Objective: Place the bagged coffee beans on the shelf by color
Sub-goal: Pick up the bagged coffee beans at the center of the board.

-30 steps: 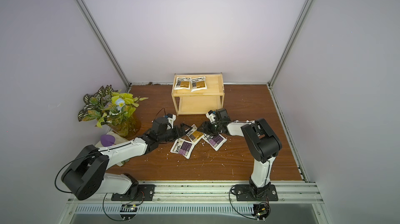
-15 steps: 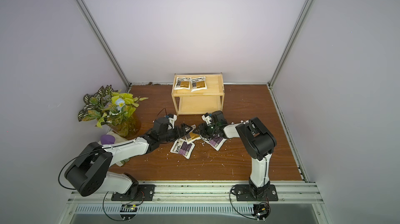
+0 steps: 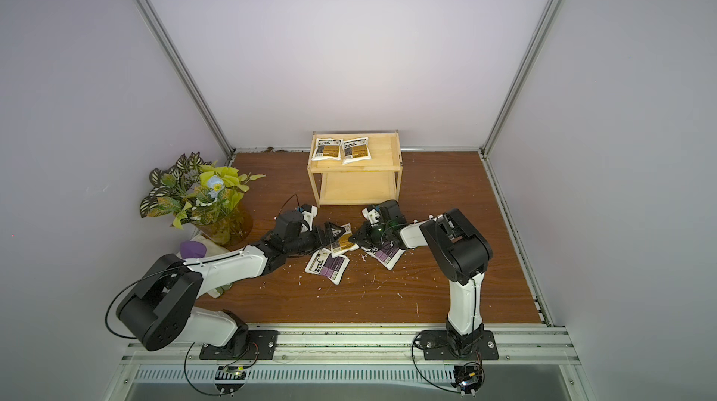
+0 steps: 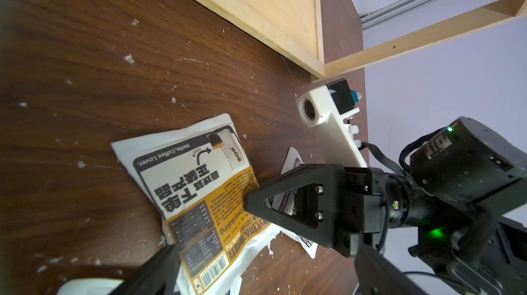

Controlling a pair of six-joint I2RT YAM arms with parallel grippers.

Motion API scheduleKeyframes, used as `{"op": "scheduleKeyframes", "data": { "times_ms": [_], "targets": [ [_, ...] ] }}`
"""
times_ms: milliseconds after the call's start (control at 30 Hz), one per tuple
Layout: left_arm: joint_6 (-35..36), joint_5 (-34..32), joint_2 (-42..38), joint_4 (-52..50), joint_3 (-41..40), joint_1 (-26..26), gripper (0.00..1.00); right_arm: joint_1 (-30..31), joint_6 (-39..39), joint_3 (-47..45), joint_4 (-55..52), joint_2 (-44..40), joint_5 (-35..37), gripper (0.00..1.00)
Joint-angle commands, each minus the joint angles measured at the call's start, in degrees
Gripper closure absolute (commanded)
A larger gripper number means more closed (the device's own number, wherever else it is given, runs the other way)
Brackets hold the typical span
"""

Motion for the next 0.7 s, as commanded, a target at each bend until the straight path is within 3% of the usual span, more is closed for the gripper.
{"op": "scheduleKeyframes", "data": {
  "times_ms": [0, 133, 467, 667],
  "targets": [
    [1.78, -0.30, -2.28, -1.98, 2.23, -0.70, 0.00, 0.25, 0.35, -0.38, 0.45, -3.85, 0.51, 0.95],
    [3.62, -1.57, -4.20, -6.16, 5.32, -0.42, 0.00, 0.13, 0.52, -0.04, -0.43, -6.43, 0.59, 1.00],
    [8.97, -5.51, -10.28, -22.37, 16.76, 5.33, 0.00, -0.44, -0.65, 0.77, -6.00, -15.64, 1.34, 1.00],
    [14.76, -8.46, -11.28, -32.49, 24.04, 6.00, 0.01, -1.09, -3.01, 2.25, -12.78, -22.76, 2.42, 1.00]
  ]
}}
